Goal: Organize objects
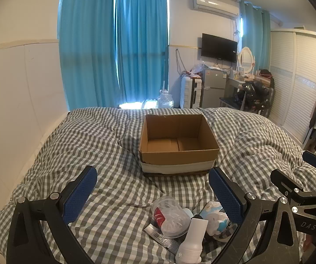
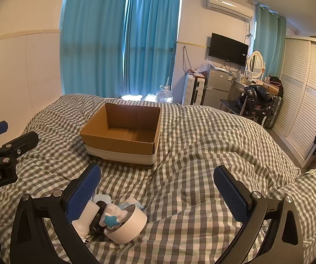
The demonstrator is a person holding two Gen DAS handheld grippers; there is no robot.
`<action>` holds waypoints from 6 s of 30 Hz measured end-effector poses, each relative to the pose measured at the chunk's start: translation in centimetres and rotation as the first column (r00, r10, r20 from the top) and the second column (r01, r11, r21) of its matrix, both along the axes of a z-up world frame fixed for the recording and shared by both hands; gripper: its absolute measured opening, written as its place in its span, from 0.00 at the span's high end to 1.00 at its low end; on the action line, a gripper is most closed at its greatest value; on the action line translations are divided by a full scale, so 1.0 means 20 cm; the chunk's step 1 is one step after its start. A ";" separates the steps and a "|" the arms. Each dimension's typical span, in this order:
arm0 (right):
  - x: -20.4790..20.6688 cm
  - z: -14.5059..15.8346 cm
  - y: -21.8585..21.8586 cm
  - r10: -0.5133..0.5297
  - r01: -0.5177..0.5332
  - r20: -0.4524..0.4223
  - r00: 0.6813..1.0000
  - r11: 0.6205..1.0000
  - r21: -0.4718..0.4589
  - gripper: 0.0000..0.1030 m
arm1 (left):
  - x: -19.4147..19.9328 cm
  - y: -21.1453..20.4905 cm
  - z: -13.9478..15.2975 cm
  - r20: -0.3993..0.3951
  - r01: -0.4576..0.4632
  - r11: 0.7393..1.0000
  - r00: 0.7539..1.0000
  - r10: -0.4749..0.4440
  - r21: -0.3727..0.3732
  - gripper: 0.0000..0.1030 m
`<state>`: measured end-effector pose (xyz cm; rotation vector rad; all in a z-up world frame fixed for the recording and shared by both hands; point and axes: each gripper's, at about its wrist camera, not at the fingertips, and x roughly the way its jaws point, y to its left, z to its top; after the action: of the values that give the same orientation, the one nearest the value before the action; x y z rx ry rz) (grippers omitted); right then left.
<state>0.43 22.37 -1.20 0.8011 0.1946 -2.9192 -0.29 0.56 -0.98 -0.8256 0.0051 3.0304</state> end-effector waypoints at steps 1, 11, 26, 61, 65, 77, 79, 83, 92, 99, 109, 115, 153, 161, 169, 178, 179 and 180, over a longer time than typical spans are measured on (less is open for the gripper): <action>0.00 0.00 0.00 -0.001 0.001 0.001 1.000 1.000 0.000 0.00 | 0.00 0.00 0.00 0.001 0.000 1.000 1.000 0.000 0.000 0.00; 0.00 0.00 0.00 0.000 0.000 0.004 1.000 1.000 0.001 0.00 | -0.01 0.00 0.00 0.010 -0.005 1.000 1.000 0.005 -0.007 0.00; 0.00 0.00 0.00 0.004 -0.004 0.006 1.000 1.000 0.002 0.00 | -0.01 -0.01 -0.01 0.018 -0.008 1.000 1.000 0.008 -0.010 0.00; 0.01 0.02 -0.01 0.013 -0.014 0.006 1.000 1.000 0.009 0.00 | -0.02 -0.01 -0.01 0.040 -0.014 1.000 0.999 0.014 -0.002 0.00; 0.02 0.04 -0.02 0.019 -0.019 0.000 1.000 1.000 0.011 0.00 | 0.00 -0.01 0.01 0.017 -0.008 1.000 1.000 0.009 -0.011 0.00; 0.04 0.05 -0.02 0.028 -0.028 0.003 1.000 1.000 0.010 0.00 | 0.01 -0.01 0.00 0.032 -0.002 1.000 0.999 0.003 -0.021 0.00; 0.03 0.04 -0.03 0.032 -0.032 0.012 0.999 0.999 0.011 0.00 | 0.00 -0.01 -0.02 0.050 -0.002 1.000 0.999 0.004 -0.027 0.00; 0.00 -0.01 -0.03 0.039 -0.040 0.043 0.998 0.999 0.015 0.00 | -0.04 -0.01 -0.09 0.104 -0.005 0.999 0.995 0.008 -0.036 0.00; -0.12 -0.24 -0.03 0.047 -0.056 0.187 0.981 0.997 0.044 0.00 | -0.16 -0.02 -0.35 0.258 -0.016 0.998 0.966 0.030 -0.059 0.00; -0.20 -0.44 -0.04 0.072 -0.088 0.310 0.948 0.995 0.040 0.00 | -0.22 -0.05 -0.54 0.359 -0.027 0.998 0.932 0.045 -0.056 0.00; -0.23 -0.56 -0.11 0.158 -0.179 0.407 0.900 0.984 0.012 0.44 | -0.27 -0.03 -0.59 0.386 -0.004 0.999 0.922 0.020 -0.043 0.00; -0.24 -0.57 -0.11 0.156 -0.178 0.419 0.894 0.984 0.013 0.73 | -0.30 -0.01 -0.60 0.398 0.008 0.999 0.917 0.007 -0.037 0.00; -0.24 -0.51 -0.08 0.077 -0.138 0.391 0.917 0.982 0.132 0.95 | -0.19 0.21 -0.66 0.478 0.183 0.982 0.860 -0.181 0.041 0.00; -0.23 -0.44 -0.03 0.079 -0.117 0.351 0.933 0.989 0.087 0.95 | -0.19 0.26 -0.74 0.509 0.240 0.969 0.827 -0.238 0.063 0.41; -0.20 -0.42 -0.02 0.085 -0.115 0.341 0.936 0.991 0.069 0.95 | -0.18 0.28 -0.72 0.494 0.260 0.963 0.829 -0.263 0.077 0.65; -0.14 -0.32 0.00 0.089 -0.112 0.289 0.953 0.992 0.065 0.95 | -0.13 0.21 -0.57 0.429 0.223 0.972 0.872 -0.234 0.078 0.68; -0.13 -0.31 0.00 0.090 -0.113 0.283 0.955 0.991 0.066 0.95 | -0.12 0.21 -0.55 0.420 0.221 0.972 0.877 -0.232 0.076 0.68; -0.12 -0.29 -0.01 0.092 -0.115 0.277 0.956 0.991 0.066 0.95 | -0.12 0.21 -0.52 0.409 0.221 0.972 0.882 -0.232 0.075 0.68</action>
<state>-1.97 22.24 -7.01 1.1582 0.3216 -2.6806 -2.61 4.74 -11.47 -1.3461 0.0578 2.5766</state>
